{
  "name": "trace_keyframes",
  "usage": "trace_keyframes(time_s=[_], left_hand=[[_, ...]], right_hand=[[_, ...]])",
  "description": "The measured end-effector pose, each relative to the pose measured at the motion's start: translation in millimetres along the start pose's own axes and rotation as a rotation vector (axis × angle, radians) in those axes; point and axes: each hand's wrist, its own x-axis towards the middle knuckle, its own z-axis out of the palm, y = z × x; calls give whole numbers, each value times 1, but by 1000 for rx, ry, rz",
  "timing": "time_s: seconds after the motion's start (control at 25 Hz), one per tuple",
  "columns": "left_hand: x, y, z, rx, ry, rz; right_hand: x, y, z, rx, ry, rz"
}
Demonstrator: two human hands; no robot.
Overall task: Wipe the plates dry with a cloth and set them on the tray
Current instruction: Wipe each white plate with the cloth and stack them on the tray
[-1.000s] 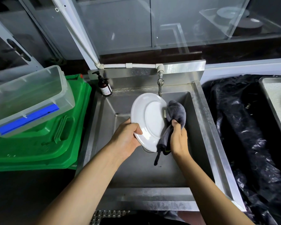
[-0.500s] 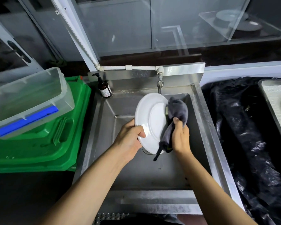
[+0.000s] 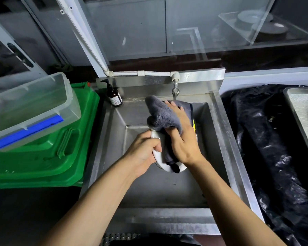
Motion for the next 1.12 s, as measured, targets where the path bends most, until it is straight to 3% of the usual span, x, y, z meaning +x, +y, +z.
trace_keyframes(time_s=[0.04,0.16,0.24,0.32,0.44,0.52,0.6,0.76,0.88,1.0,1.12], left_hand=[[0,1,0,-6,1,-14],[-4,3,-4,13,-13,-36],[-2,3,-4,61,-5,-38],[2,4,-3,83,15,-27],[7,6,-2,94,41,39],[10,4,-4,43,53,35],[11,0,-9,-11,33,-11],[7,-2,-19,-61,-55,-38],[12,8,-23,-170,-36,-5],[20,19,-17,-265,17,32],[25,23,-11,-314,45,41]], right_hand=[[1,3,-1,23,24,51],[10,8,-10,229,259,505],[9,6,-8,235,249,582],[2,0,3,199,170,411],[-6,-9,19,87,-9,-45],[1,-5,18,38,-49,-142],[5,1,10,67,11,11],[11,11,-15,156,271,526],[1,17,-32,240,357,757],[-22,14,-20,310,452,855],[-43,-2,3,321,506,779]])
